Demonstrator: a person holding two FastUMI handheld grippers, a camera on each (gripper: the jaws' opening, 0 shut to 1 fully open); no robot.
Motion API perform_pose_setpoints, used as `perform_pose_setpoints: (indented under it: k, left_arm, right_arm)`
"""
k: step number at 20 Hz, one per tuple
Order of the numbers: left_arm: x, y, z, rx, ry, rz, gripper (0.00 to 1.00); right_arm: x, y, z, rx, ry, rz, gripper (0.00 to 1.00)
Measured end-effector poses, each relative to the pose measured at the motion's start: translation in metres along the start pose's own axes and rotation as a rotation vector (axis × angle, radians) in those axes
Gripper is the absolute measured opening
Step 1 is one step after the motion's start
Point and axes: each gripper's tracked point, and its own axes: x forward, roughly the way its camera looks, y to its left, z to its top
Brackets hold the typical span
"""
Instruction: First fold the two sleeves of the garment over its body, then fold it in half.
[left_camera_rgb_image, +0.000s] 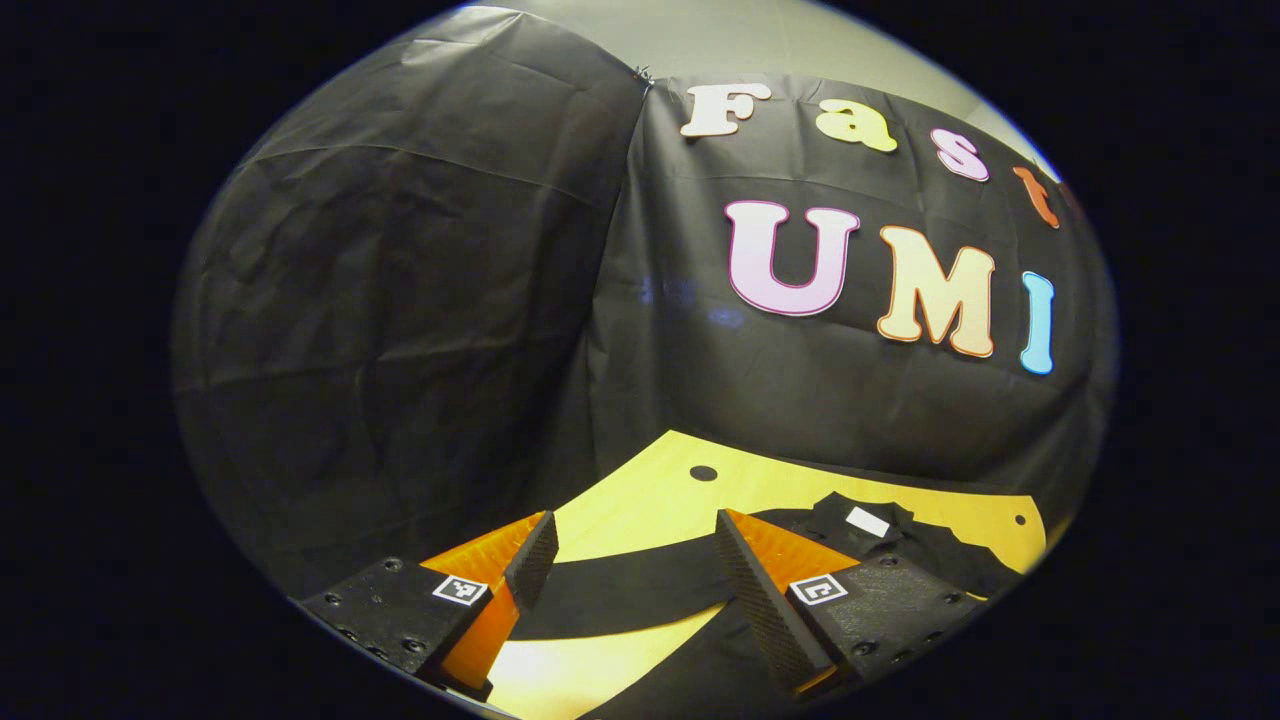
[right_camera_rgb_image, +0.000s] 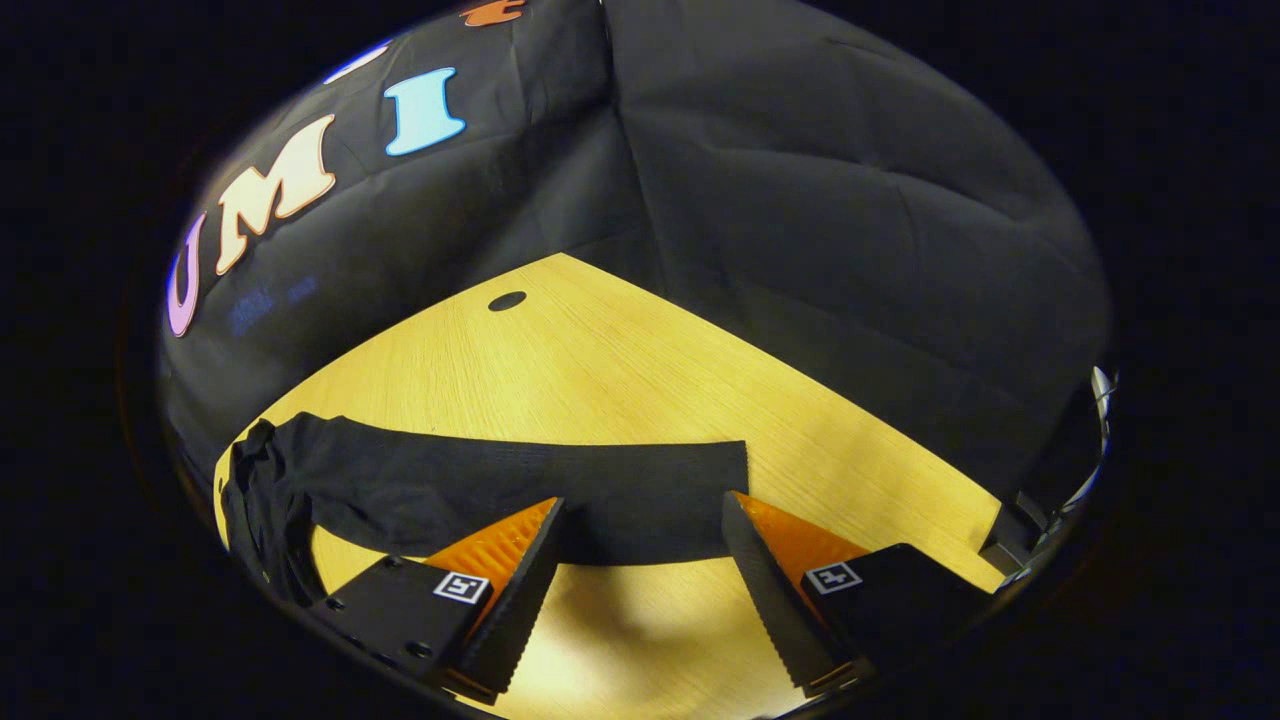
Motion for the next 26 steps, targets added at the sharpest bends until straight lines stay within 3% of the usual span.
perform_pose_setpoints:
  k: [3,4,5,7,10,12,13,15,16,18,23,24,26]
  left_arm:
    - [0.001,-0.004,-0.004,0.006,0.007,-0.006,0.93]
    - [0.001,-0.006,-0.004,0.007,0.009,-0.009,0.93]
    - [0.002,-0.006,-0.005,0.007,0.009,-0.012,0.92]
    - [0.002,-0.008,-0.006,0.002,0.013,-0.015,0.93]
    - [0.003,-0.008,-0.012,-0.005,0.029,-0.02,0.92]
    - [0.005,-0.01,-0.015,-0.004,0.037,-0.026,0.94]
    - [0.005,-0.01,-0.014,-0.002,0.034,-0.028,0.93]
    - [0.005,-0.008,-0.013,-0.001,0.033,-0.029,0.94]
    - [0.005,-0.008,-0.014,-0.003,0.034,-0.027,0.93]
    - [0.005,-0.007,-0.016,-0.009,0.037,-0.025,0.94]
    - [0.005,-0.005,-0.017,-0.018,0.04,-0.026,0.94]
    - [0.005,-0.004,-0.018,-0.019,0.04,-0.026,0.94]
    - [0.006,-0.003,-0.019,-0.015,0.046,-0.027,0.94]
  right_arm:
    - [0.003,0.001,-0.001,-0.033,-0.004,0.0,0.94]
    - [0.004,0.0,-0.001,-0.048,-0.004,-0.005,0.99]
    - [0.004,-0.003,-0.002,-0.067,-0.006,-0.009,0.93]
    - [0.003,-0.007,-0.004,-0.09,-0.009,-0.021,0.94]
    - [0.003,-0.012,-0.003,-0.094,-0.005,-0.037,0.86]
    - [0.002,-0.012,-0.004,-0.079,0.0,-0.031,0.53]
    - [0.001,-0.011,-0.003,-0.074,0.003,-0.032,0.51]
    - [0.002,-0.009,-0.004,-0.083,0.007,-0.035,0.31]
    - [0.001,-0.007,-0.004,-0.095,0.006,-0.036,0.33]
    - [-0.001,-0.007,-0.004,-0.119,0.002,-0.052,0.17]
    - [-0.003,-0.004,-0.004,-0.12,0.025,-0.066,0.16]
    - [-0.004,-0.003,-0.005,-0.116,0.034,-0.066,0.08]
    - [-0.004,-0.006,-0.006,-0.128,0.042,-0.067,0.05]
